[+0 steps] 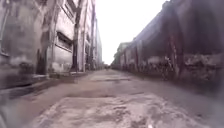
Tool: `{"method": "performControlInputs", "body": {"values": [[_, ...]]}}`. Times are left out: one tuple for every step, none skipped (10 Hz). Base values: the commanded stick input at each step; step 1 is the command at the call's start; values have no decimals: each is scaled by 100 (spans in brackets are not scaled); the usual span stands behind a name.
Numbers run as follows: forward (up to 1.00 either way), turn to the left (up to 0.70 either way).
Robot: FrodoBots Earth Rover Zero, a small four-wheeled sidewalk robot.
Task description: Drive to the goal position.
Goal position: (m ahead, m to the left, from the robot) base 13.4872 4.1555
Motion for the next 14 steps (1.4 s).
{"method": "performControlInputs", "body": {"values": [[100, 0], [100, 0], [100, 0], [100, 0], [100, 0], [100, 0], [100, 0], [100, 0], [100, 0], [100, 0], [100, 0], [100, 0], [100, 0], [100, 0]]}}
